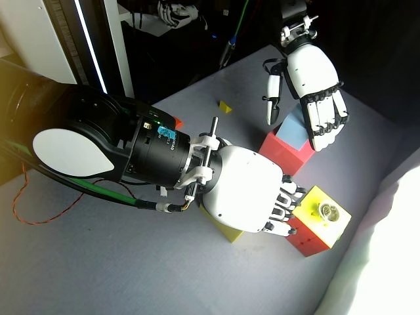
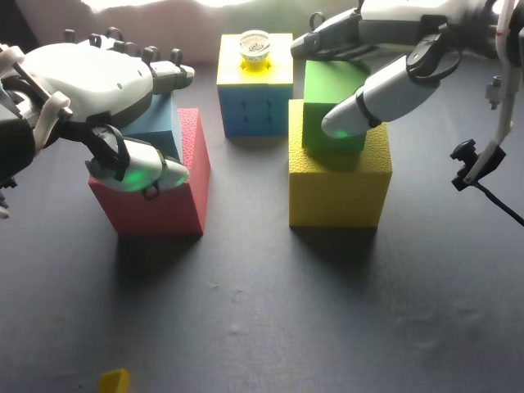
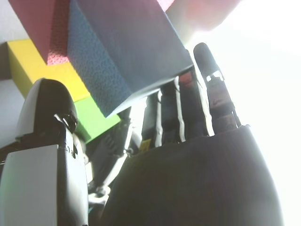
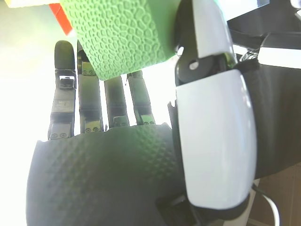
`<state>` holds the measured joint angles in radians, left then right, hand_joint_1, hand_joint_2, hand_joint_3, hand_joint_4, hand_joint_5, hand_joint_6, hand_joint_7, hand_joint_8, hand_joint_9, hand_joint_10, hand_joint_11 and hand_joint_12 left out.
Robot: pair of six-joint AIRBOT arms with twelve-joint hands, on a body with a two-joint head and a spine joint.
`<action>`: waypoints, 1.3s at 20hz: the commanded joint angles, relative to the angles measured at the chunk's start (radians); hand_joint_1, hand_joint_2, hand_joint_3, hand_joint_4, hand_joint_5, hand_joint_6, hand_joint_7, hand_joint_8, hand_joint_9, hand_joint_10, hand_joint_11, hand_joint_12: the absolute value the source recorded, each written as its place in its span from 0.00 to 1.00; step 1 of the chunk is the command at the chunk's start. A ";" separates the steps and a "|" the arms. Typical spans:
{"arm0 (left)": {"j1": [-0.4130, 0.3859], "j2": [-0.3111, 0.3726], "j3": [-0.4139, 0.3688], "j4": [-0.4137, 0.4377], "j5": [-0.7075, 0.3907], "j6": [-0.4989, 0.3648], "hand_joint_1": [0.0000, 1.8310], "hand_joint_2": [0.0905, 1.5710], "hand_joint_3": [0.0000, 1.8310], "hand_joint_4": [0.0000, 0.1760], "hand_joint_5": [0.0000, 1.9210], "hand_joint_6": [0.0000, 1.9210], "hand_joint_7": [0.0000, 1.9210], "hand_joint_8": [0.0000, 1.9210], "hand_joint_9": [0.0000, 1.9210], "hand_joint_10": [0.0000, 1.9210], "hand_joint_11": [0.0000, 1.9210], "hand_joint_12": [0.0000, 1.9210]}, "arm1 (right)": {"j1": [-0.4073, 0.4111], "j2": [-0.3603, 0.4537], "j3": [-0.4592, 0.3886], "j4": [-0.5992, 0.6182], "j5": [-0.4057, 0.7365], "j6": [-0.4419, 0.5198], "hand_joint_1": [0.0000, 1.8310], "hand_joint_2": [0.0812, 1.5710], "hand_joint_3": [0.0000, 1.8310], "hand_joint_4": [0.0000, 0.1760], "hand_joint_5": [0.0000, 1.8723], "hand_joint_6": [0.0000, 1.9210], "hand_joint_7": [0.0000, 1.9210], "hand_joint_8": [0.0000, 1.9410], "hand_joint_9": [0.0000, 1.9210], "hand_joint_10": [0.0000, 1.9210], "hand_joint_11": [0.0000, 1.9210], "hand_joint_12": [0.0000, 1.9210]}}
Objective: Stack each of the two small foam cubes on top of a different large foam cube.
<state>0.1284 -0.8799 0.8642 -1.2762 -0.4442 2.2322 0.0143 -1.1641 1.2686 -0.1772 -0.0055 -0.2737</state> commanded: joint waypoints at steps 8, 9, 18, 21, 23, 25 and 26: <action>-0.014 0.018 -0.009 0.013 -0.034 0.002 0.34 0.67 0.00 0.00 0.12 0.00 0.17 0.00 0.15 0.01 0.00 0.40 | 0.008 0.013 -0.003 0.006 0.102 0.004 0.42 0.57 0.00 0.00 0.00 0.00 0.01 0.00 0.03 0.00 0.00 0.17; -0.014 0.018 -0.009 0.013 -0.036 0.002 0.32 0.67 0.00 0.00 0.09 0.00 0.14 0.00 0.12 0.00 0.00 0.33 | 0.008 0.013 -0.004 0.006 0.102 0.004 0.43 0.56 0.00 0.00 0.00 0.00 0.00 0.00 0.02 0.00 0.00 0.13; -0.028 0.026 -0.014 0.018 -0.037 0.001 0.19 0.54 0.00 0.00 0.00 0.00 0.02 0.00 0.01 0.00 0.00 0.03 | 0.015 0.055 -0.054 0.004 0.187 -0.031 0.36 0.53 0.00 0.00 0.00 0.00 0.00 0.00 0.00 0.00 0.00 0.07; -0.039 0.040 -0.021 0.022 -0.037 0.001 0.18 0.52 0.00 0.00 0.00 0.00 0.01 0.00 0.01 0.00 0.01 0.00 | 0.022 0.075 -0.065 0.004 0.231 -0.031 0.35 0.53 0.00 0.00 0.00 0.00 0.00 0.00 0.00 0.00 0.00 0.01; -0.045 0.049 -0.027 0.024 -0.041 0.001 0.18 0.52 0.00 0.00 0.00 0.00 0.01 0.00 0.01 0.00 0.01 0.01 | 0.016 0.089 -0.066 -0.016 0.266 -0.034 0.37 0.52 0.00 0.00 0.00 0.00 0.00 0.00 0.00 0.00 0.00 0.00; -0.047 0.064 -0.037 0.024 -0.043 0.001 0.16 0.53 0.00 0.00 0.00 0.00 0.00 0.00 0.00 0.00 0.00 0.00 | 0.003 0.109 -0.067 -0.057 0.278 -0.034 0.33 0.52 0.00 0.00 0.00 0.00 0.00 0.00 0.00 0.00 0.00 0.00; -0.047 0.074 -0.043 0.024 -0.043 0.001 0.17 0.52 0.00 0.00 0.00 0.00 0.00 0.00 0.00 0.00 0.00 0.00 | -0.010 0.124 -0.067 -0.057 0.300 -0.030 0.33 0.52 0.00 0.00 0.00 0.00 0.00 0.00 0.00 0.00 0.01 0.00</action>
<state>0.0937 -0.8181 0.8177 -1.2896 -0.4389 2.2311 -0.0078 -1.0527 1.2007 -0.2451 0.1833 -0.3111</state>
